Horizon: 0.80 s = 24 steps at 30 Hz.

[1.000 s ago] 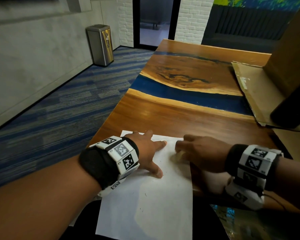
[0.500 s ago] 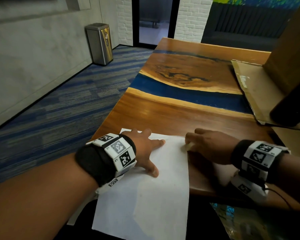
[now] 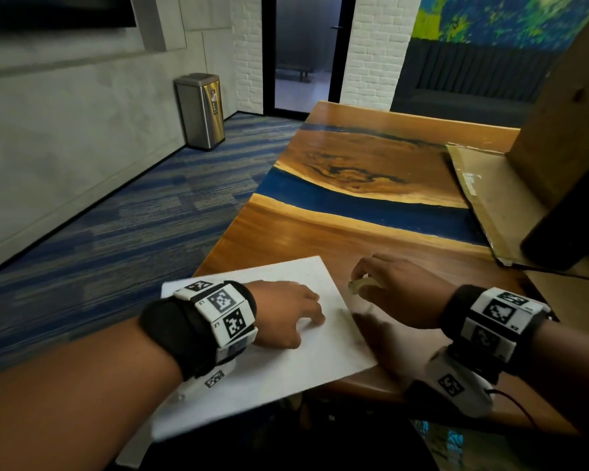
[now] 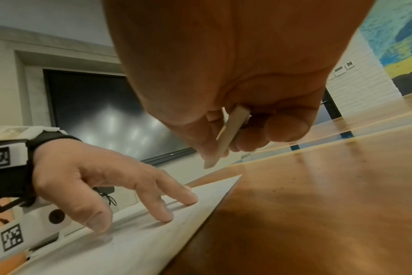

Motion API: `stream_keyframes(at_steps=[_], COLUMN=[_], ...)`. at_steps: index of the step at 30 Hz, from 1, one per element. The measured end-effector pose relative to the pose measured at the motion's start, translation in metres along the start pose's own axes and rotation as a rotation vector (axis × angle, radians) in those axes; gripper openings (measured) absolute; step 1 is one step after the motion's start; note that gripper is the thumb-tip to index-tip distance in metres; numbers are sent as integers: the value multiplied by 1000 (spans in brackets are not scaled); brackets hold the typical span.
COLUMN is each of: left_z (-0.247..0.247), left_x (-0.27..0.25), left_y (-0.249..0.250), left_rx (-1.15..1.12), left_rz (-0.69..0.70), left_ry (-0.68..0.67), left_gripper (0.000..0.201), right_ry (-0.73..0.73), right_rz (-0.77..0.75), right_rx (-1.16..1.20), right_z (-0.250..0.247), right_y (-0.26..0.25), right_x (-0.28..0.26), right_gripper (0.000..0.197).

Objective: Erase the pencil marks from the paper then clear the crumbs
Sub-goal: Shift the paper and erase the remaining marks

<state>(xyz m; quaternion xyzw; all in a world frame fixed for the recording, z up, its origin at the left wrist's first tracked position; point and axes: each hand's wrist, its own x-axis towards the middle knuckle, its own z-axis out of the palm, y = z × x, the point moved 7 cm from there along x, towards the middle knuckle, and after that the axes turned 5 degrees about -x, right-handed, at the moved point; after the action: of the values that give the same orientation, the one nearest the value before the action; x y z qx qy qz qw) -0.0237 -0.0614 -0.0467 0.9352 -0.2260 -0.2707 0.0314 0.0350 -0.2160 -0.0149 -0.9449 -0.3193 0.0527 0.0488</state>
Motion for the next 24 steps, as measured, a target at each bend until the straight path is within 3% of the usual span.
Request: stream_keyframes(at_steps=[3, 6, 9, 14, 19, 24], left_z=[-1, 0, 10, 14, 18, 22], left_x=[-2, -7, -7, -6, -3, 2], left_y=[-7, -28, -43, -40, -41, -47], left_rx=[-102, -115, -94, -85, -43, -44], left_rz=[10, -144, -243, -226, -199, -216], left_ry=[88, 187, 137, 66, 58, 38], left_gripper=[46, 70, 95, 111, 119, 123], right_ry=[-49, -87, -102, -138, -235, -214], right_rz=[17, 15, 16, -27, -139, -36], right_rx=[10, 4, 16, 68, 61, 52], right_z=[3, 6, 6, 12, 28, 29], right_y=[0, -1, -2, -15, -40, -42], right_x=[-1, -2, -1, 6, 14, 26], right_gripper=[20, 21, 20, 20, 23, 22])
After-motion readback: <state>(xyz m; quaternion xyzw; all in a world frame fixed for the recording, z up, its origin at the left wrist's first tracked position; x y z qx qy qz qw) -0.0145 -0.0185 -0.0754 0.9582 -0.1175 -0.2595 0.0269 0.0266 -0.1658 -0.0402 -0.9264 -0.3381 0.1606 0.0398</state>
